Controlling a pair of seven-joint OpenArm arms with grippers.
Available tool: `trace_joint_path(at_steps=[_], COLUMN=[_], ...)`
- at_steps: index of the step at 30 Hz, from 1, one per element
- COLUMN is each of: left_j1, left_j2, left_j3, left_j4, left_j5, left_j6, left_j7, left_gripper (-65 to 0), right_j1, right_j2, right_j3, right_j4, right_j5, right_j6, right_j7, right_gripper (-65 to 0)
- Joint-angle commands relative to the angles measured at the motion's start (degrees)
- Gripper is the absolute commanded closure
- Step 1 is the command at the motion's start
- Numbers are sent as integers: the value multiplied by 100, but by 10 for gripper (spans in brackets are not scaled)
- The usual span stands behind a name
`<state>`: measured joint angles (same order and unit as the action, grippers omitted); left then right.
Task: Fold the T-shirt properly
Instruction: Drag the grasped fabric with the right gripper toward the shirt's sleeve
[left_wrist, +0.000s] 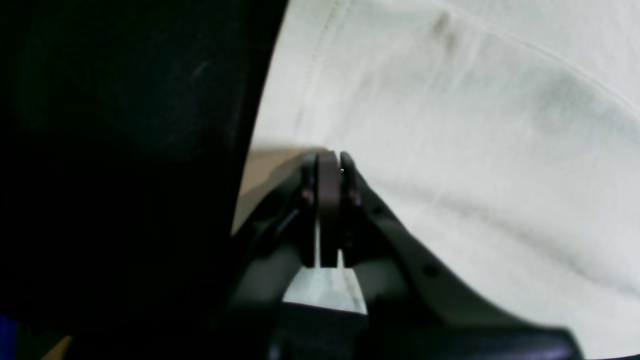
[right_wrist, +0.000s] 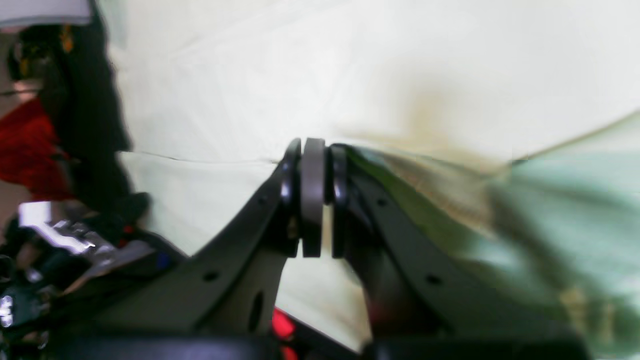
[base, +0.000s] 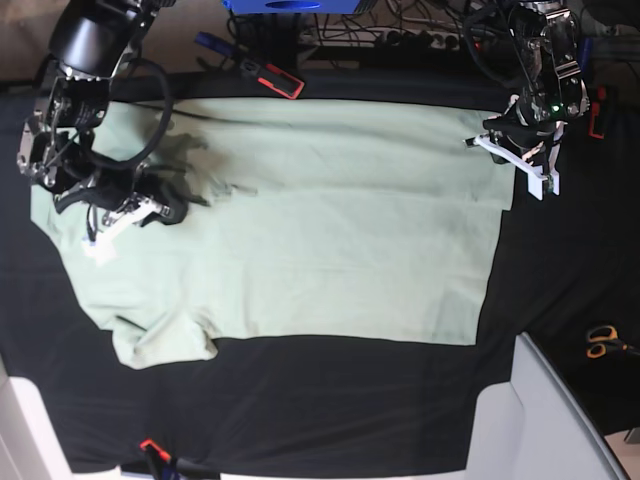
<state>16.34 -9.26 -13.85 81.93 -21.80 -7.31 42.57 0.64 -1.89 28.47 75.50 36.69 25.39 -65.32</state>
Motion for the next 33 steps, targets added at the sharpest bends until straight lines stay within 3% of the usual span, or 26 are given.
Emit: trace_joint_path(at_steps=[1, 8, 15, 17, 22, 24, 27, 29, 31, 33], left_j1=[6, 6, 6, 6, 6, 6, -3, -3, -3, -3], left_j2=[-81, -81, -81, -81, -81, -81, -81, -72, -63, -63], left_j3=[-35, -26, -35, -35, -35, -35, -35, -35, -35, -44], left_j4=[31, 31, 31, 31, 31, 31, 31, 40, 84, 93], left_j5=[92, 92, 92, 92, 92, 92, 92, 92, 92, 48], left_j6=[103, 103, 103, 103, 103, 103, 103, 103, 103, 103], left_j7=[47, 47, 47, 47, 47, 47, 47, 47, 47, 47], left_gripper=[0, 0, 0, 0, 0, 0, 0, 0, 0, 0], right_j1=[98, 292, 292, 292, 292, 300, 300, 265, 89, -174], right_j2=[53, 70, 114, 114, 132, 150, 246, 273, 308, 466], right_j3=[-3, -38, -847, -926, -952, -952, -970, -944, -908, -908], right_j4=[85, 85, 76, 76, 111, 146, 217, 507, 937, 1395], right_j5=[72, 28, 28, 28, 28, 28, 81, 151, 107, 107], right_j6=[33, 33, 24, 24, 24, 24, 121, 481, 815, 824], right_j7=[57, 13, 31, 31, 66, 66, 66, 180, 593, 1130], right_gripper=[-9, -9, -20, -71, -338, -412, -427, -427, -427, -427])
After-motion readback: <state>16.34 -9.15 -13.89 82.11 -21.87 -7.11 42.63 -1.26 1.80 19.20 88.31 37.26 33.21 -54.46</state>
